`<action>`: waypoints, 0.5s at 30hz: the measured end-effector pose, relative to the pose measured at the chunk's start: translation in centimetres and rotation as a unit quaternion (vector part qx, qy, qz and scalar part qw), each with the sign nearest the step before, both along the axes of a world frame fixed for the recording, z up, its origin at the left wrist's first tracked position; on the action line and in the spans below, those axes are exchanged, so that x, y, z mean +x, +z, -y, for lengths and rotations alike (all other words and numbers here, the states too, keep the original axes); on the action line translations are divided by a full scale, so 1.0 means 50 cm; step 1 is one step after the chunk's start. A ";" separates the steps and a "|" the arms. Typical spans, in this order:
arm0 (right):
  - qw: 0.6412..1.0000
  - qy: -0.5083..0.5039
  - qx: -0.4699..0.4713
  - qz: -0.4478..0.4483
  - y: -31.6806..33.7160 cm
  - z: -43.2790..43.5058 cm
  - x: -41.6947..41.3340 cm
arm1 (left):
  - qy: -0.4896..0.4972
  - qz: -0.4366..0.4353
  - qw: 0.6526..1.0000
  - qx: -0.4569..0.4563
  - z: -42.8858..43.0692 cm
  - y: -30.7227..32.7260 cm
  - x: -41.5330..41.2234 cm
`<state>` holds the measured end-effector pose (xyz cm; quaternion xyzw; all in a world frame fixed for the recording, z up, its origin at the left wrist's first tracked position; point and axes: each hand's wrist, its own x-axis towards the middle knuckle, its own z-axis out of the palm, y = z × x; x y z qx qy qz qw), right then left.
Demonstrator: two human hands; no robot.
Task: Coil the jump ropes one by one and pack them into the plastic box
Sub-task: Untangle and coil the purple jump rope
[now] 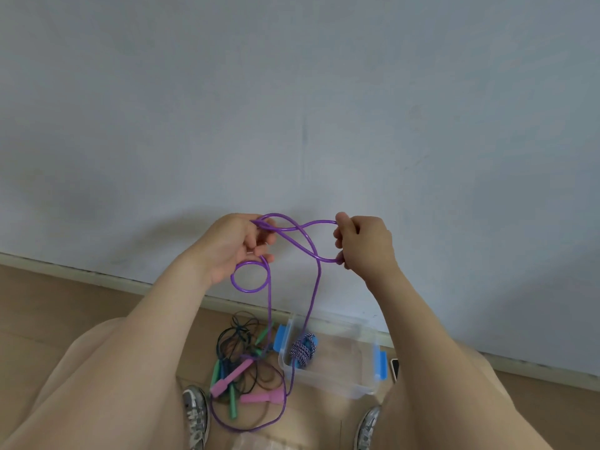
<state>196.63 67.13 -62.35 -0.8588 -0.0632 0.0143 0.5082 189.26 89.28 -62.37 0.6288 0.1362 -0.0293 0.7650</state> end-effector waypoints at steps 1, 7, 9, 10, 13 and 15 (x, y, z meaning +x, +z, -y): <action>0.999 -0.015 -0.026 0.022 -0.005 0.000 0.004 | -0.028 0.006 0.999 -0.039 -0.001 0.003 -0.002; 0.986 0.061 -0.120 0.095 -0.021 -0.007 -0.003 | -0.064 0.053 0.996 0.014 0.010 -0.005 0.005; 0.973 0.130 -0.177 0.064 -0.026 -0.012 -0.006 | -0.034 0.072 0.995 0.051 0.017 -0.010 0.008; 0.966 0.169 -0.189 0.046 -0.029 -0.014 -0.006 | -0.025 0.075 0.995 0.062 0.020 -0.012 0.008; 0.952 0.251 -0.174 0.003 -0.037 -0.022 -0.009 | -0.011 0.077 0.993 0.085 0.027 -0.011 0.004; 0.940 0.266 -0.210 0.026 -0.048 -0.029 -0.012 | -0.002 0.075 0.993 0.092 0.031 -0.011 0.005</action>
